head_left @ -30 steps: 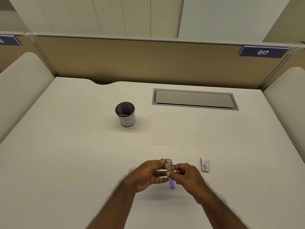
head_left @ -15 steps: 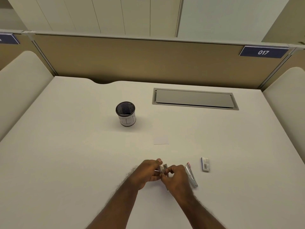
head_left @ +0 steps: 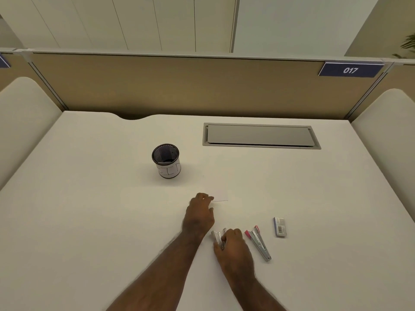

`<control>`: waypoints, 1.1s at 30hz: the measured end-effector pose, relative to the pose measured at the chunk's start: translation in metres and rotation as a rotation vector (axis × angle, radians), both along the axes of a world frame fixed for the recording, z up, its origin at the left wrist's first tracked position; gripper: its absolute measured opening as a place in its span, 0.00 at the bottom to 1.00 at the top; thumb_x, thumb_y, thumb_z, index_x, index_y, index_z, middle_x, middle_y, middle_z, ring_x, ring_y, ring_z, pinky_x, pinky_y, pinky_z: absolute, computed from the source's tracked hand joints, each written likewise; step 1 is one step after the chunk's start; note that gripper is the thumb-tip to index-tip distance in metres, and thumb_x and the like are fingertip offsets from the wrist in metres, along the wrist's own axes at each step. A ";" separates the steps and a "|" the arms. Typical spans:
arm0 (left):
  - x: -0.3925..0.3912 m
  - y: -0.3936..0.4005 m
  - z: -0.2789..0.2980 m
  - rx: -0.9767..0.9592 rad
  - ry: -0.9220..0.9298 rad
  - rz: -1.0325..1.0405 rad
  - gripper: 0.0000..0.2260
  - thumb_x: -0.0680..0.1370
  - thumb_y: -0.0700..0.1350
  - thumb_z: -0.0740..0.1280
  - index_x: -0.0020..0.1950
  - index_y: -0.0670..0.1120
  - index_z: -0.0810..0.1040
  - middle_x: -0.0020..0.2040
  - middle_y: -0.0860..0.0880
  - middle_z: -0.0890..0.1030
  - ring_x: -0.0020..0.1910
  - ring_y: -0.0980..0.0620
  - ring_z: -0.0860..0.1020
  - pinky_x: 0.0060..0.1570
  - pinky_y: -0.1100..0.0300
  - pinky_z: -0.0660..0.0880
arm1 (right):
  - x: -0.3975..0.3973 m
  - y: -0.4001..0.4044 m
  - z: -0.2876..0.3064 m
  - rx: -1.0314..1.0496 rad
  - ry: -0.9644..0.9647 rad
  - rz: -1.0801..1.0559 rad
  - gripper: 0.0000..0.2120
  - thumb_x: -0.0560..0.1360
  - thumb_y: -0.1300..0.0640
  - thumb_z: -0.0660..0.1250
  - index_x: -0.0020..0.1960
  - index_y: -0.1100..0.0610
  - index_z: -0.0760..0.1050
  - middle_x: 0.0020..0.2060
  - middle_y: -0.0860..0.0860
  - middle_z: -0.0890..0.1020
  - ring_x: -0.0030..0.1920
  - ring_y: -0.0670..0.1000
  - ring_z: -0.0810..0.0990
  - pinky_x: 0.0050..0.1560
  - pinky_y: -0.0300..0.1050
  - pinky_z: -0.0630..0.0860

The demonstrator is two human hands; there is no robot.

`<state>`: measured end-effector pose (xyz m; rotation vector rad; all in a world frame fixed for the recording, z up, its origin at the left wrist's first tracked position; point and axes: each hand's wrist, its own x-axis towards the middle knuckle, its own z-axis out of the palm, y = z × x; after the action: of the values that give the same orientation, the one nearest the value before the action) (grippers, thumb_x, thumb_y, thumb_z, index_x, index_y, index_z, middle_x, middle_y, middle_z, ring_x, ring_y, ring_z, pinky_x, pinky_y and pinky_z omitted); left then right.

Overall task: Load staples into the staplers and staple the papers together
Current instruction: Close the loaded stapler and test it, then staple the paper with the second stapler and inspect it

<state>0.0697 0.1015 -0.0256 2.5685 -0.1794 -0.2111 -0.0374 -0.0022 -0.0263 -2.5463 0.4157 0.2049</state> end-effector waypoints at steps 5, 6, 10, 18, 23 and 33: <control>0.020 -0.012 -0.005 0.122 -0.029 -0.089 0.19 0.79 0.47 0.63 0.70 0.50 0.70 0.72 0.51 0.67 0.67 0.49 0.67 0.62 0.53 0.68 | 0.004 0.002 -0.004 -0.074 0.038 0.029 0.18 0.76 0.41 0.63 0.59 0.51 0.70 0.58 0.48 0.74 0.54 0.48 0.77 0.53 0.40 0.76; 0.023 -0.015 -0.006 0.144 -0.036 -0.095 0.19 0.79 0.48 0.63 0.70 0.50 0.71 0.73 0.51 0.66 0.68 0.48 0.67 0.62 0.53 0.68 | 0.005 0.003 -0.003 -0.067 0.042 0.023 0.19 0.75 0.40 0.63 0.59 0.51 0.70 0.58 0.48 0.74 0.55 0.48 0.77 0.53 0.39 0.76; 0.035 -0.022 -0.009 0.259 -0.080 -0.109 0.22 0.79 0.54 0.64 0.71 0.49 0.69 0.76 0.49 0.61 0.69 0.47 0.66 0.60 0.53 0.70 | 0.002 0.005 0.004 -0.095 -0.020 -0.039 0.23 0.72 0.33 0.59 0.57 0.47 0.69 0.53 0.44 0.74 0.52 0.46 0.76 0.45 0.38 0.76; 0.045 -0.024 -0.016 0.390 -0.152 -0.123 0.20 0.78 0.58 0.62 0.67 0.51 0.73 0.67 0.50 0.71 0.62 0.47 0.70 0.54 0.53 0.68 | -0.005 -0.003 0.013 -0.140 -0.210 -0.037 0.15 0.74 0.37 0.58 0.54 0.45 0.72 0.51 0.43 0.75 0.52 0.46 0.77 0.40 0.40 0.78; 0.044 -0.021 -0.016 0.371 -0.198 -0.246 0.12 0.81 0.44 0.57 0.61 0.46 0.75 0.60 0.46 0.75 0.56 0.45 0.74 0.51 0.52 0.71 | 0.002 -0.009 0.031 -0.042 -0.236 -0.066 0.12 0.76 0.40 0.59 0.54 0.43 0.72 0.54 0.40 0.75 0.52 0.43 0.77 0.43 0.36 0.73; 0.019 -0.005 0.038 -0.590 0.124 0.291 0.21 0.72 0.33 0.63 0.64 0.47 0.74 0.56 0.47 0.82 0.50 0.48 0.79 0.50 0.57 0.77 | 0.042 -0.032 0.069 0.611 -0.193 -0.374 0.10 0.77 0.52 0.67 0.57 0.49 0.75 0.53 0.46 0.80 0.45 0.43 0.80 0.48 0.42 0.79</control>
<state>0.0882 0.0965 0.0125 1.9576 0.1600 -0.1745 0.0047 -0.0343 0.0425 -1.8326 0.6310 -0.0517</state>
